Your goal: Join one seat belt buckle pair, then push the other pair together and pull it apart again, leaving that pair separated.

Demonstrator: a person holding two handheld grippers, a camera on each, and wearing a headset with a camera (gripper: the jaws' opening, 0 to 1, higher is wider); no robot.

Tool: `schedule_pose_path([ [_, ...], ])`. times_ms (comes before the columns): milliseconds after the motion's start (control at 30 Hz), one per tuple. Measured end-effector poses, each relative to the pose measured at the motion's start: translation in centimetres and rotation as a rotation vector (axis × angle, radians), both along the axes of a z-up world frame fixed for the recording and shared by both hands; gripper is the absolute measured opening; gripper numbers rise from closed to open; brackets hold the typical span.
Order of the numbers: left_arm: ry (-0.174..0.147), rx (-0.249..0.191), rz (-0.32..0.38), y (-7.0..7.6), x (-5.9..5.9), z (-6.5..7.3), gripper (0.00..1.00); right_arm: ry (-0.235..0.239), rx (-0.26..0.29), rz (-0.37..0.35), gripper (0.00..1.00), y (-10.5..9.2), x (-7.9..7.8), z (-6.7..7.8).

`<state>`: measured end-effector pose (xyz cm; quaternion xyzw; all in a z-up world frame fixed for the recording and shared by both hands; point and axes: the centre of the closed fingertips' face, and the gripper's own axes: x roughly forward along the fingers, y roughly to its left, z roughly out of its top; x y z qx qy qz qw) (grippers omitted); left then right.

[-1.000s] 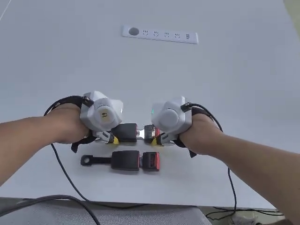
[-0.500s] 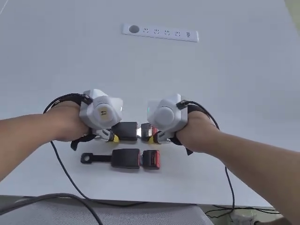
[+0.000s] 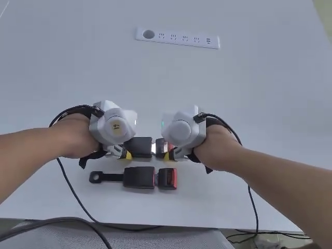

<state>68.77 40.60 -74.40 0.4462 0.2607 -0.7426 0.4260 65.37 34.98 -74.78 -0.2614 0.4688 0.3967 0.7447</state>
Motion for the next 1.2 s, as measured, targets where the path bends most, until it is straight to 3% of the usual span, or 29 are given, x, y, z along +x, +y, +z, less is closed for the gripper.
schedule_pose_path([
  [467,0.002,-0.003,0.003,0.0,0.0,-0.1,0.31,-0.007,0.004,-0.012,0.31,-0.1,-0.3,0.1],
  [867,-0.005,0.004,-0.002,0.1,-0.2,0.0,0.31,0.001,-0.022,-0.015,0.32,-1.2,-1.0,-0.1],
  [1200,-0.002,0.004,-0.006,0.1,-0.5,0.3,0.31,-0.014,0.021,-0.011,0.32,-1.6,-1.4,0.0],
])
